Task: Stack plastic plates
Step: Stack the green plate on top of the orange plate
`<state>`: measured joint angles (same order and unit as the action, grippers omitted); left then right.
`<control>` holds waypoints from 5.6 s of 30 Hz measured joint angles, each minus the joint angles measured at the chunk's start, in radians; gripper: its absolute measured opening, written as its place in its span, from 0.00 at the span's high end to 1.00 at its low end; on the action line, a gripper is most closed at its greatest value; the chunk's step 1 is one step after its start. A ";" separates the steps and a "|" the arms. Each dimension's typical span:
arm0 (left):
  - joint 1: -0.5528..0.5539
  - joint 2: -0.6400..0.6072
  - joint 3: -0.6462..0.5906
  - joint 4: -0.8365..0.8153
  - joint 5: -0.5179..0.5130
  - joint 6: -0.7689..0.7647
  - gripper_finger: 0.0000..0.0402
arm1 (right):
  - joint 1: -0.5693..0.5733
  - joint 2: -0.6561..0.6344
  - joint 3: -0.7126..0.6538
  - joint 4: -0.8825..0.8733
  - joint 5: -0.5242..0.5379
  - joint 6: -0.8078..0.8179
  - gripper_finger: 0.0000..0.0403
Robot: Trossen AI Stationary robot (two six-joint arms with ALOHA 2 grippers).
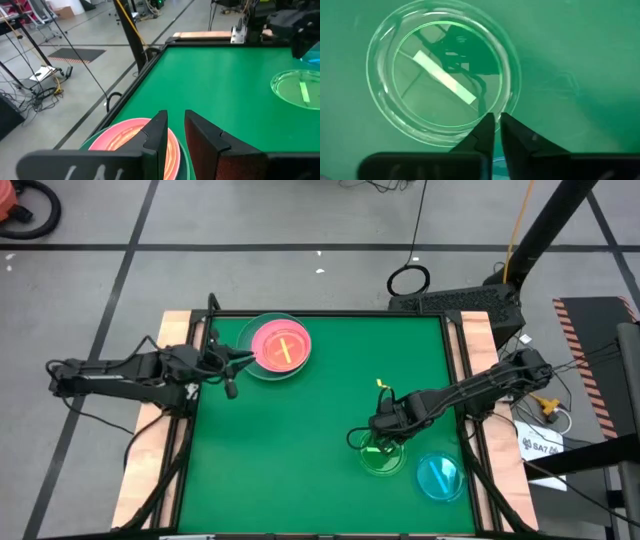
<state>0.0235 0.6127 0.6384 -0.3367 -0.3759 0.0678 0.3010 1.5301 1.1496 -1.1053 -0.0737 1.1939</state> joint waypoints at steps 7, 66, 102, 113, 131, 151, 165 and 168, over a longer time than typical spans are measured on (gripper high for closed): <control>0.000 -0.091 0.000 -0.046 0.000 -0.037 0.82 | -0.006 0.003 -0.003 0.007 0.080 0.067 0.67; 0.000 -0.135 0.000 -0.108 0.000 -0.049 0.82 | -0.025 0.003 -0.306 0.452 0.122 -0.401 0.99; 0.000 -0.135 0.000 -0.108 0.000 -0.049 0.82 | -0.223 0.000 -0.306 0.888 -0.087 -0.239 1.00; 0.000 -0.135 0.000 -0.108 0.000 -0.049 0.82 | -0.259 0.000 -0.306 1.081 -0.021 -0.159 1.00; 0.000 -0.135 0.001 -0.069 0.000 -0.010 0.82 | -0.513 0.005 -0.115 1.087 0.160 -0.252 1.00; 0.001 -0.135 0.001 0.019 -0.003 0.105 0.82 | -0.740 0.432 0.462 0.905 0.142 -0.350 1.00; 0.001 -0.135 0.001 -0.003 -0.007 0.111 0.82 | -0.764 0.656 0.788 0.600 0.010 -0.317 1.00; 0.001 -0.135 0.001 -0.003 -0.008 0.112 0.82 | -0.757 0.670 0.795 0.559 -0.007 -0.294 1.00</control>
<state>0.0246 0.4774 0.6392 -0.3401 -0.3838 0.1793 -0.4558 2.2006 1.9442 -0.5468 -0.0802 0.9000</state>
